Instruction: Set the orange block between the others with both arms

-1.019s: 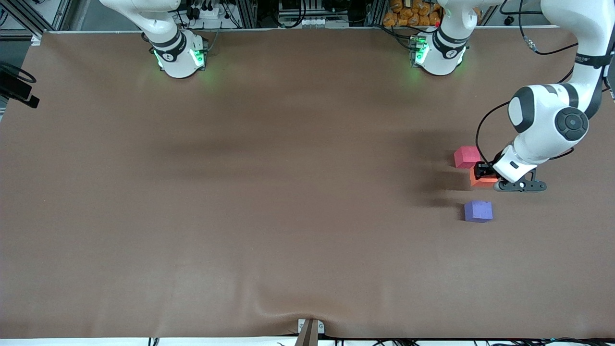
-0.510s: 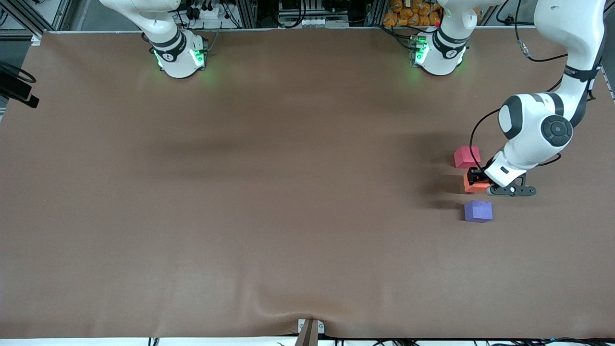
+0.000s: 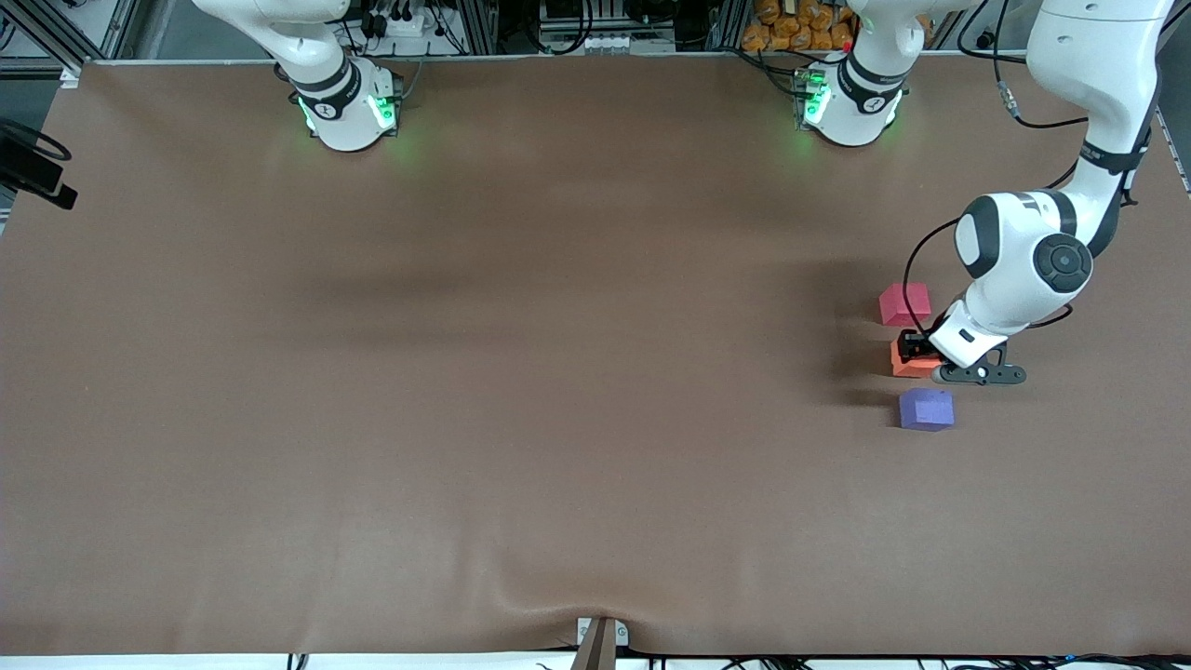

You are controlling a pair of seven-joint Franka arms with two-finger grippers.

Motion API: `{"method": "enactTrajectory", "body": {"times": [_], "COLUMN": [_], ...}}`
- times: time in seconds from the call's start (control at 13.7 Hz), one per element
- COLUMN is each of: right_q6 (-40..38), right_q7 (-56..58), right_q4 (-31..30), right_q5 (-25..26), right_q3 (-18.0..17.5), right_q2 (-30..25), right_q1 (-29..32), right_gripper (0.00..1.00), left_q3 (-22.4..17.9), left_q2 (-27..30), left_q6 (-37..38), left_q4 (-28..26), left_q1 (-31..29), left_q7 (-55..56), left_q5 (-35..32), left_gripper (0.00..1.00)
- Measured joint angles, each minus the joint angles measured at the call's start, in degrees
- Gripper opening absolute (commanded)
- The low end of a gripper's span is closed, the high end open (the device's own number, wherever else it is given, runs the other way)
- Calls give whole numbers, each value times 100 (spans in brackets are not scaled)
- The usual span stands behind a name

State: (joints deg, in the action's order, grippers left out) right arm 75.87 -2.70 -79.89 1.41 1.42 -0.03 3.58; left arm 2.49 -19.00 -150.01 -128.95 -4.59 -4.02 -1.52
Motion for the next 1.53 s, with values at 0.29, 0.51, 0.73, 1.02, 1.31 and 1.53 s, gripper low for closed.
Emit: {"method": "enactTrajectory", "body": {"times": [0.29, 0.51, 0.73, 1.02, 1.31, 1.53], "right_q6": [0, -1, -6, -91, -140, -145], "right_q7": [-8, -8, -8, -8, -8, -8], "right_q4": [2, 4, 5, 8, 106, 122], "right_q5": [-225, -327, -332, -354, -361, -361], "right_q3": [8, -9, -13, -55, -100, -98], "right_q2": [0, -1, -2, -4, -14, -15], "right_q1": [0, -4, -5, -58, -83, -83], "right_gripper": [100, 100, 100, 100, 100, 100], "left_q3": [0, -1, -1, 17, 178, 323], "left_q2": [-95, -100, -101, 10, 378, 505], "left_q6": [-87, -92, -107, 24, 1704, 3151], "left_q4": [2, 7, 80, 338, 1372, 2531], "left_q1": [-3, -24, -70, -70, -69, -67], "left_q7": [0, 0, -2, 13, 412, 545], "left_q5": [0, 0, 0, 0, 0, 0], "left_gripper": [80, 100, 100, 100, 100, 100]}}
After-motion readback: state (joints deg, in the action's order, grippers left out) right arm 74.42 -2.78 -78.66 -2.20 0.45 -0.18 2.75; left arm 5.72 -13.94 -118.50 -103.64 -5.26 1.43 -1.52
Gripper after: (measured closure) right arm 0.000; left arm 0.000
